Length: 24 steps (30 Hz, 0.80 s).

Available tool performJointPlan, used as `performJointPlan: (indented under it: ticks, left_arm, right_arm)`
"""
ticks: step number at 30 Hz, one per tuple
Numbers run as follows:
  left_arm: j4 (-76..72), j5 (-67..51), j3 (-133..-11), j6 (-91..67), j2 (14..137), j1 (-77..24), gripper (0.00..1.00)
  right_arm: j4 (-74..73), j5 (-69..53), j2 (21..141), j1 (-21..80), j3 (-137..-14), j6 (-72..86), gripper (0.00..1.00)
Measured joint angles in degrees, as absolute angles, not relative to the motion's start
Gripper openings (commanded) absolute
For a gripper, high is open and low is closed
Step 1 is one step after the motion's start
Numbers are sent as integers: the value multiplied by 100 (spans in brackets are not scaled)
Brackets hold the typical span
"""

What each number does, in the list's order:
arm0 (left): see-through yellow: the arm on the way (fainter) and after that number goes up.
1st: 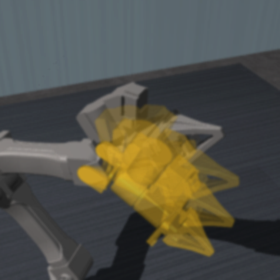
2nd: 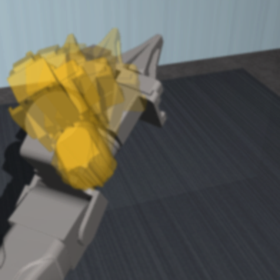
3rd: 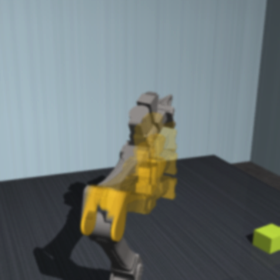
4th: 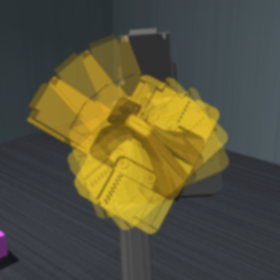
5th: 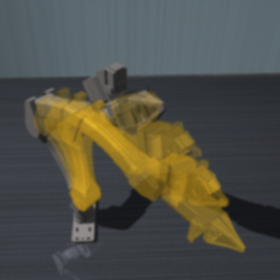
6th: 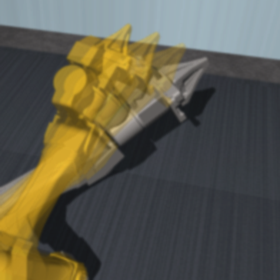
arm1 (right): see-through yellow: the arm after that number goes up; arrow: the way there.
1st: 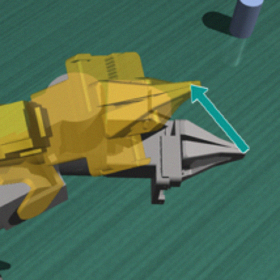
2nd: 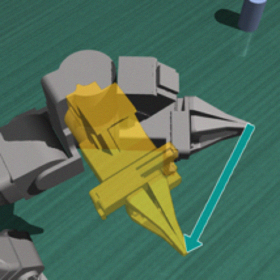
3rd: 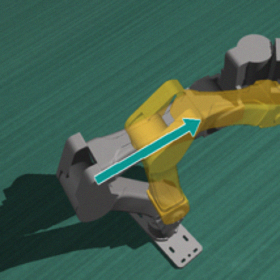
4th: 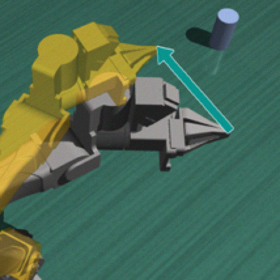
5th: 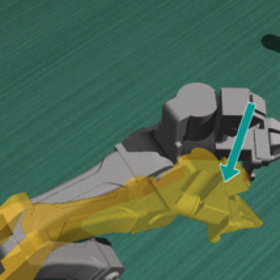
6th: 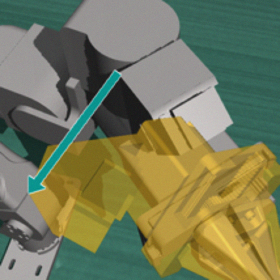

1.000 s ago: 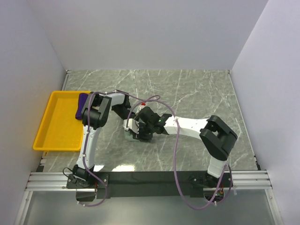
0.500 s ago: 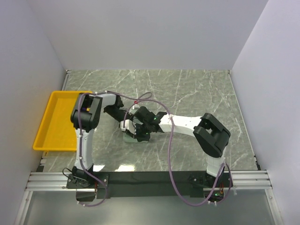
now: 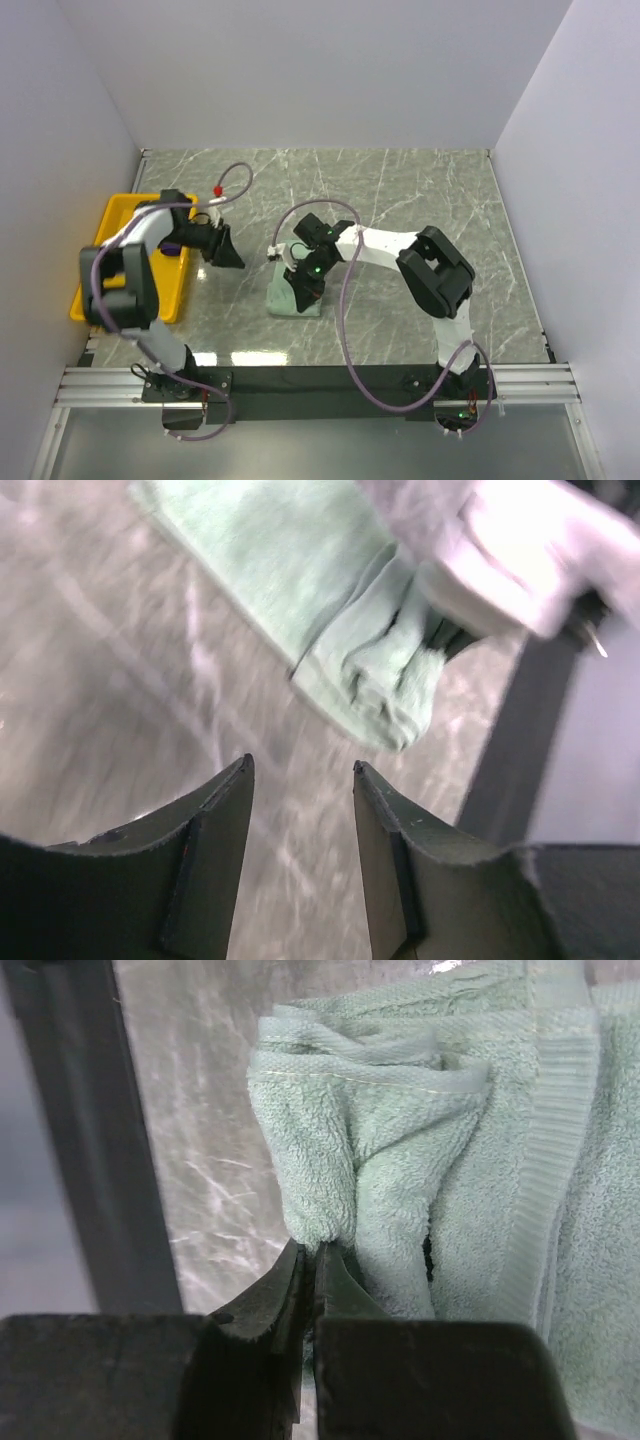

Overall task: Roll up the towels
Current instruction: Roll the towel

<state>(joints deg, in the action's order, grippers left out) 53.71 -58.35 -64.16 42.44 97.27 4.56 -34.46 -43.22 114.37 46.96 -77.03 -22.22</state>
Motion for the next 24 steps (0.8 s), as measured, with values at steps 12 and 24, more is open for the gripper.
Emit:
performJointPlan:
  ticks: [12,24]
  left_arm:
    - [3229,-4047,-3527,4434,5778,-1627,61]
    - [926,-2182,-2716,4637,6510,-4449,57]
  right_arm:
    - [-4764,-6180,12897,4021,-8868,-2158,0]
    - [-5356,-6890,13489,3804,-9279,-2130,0]
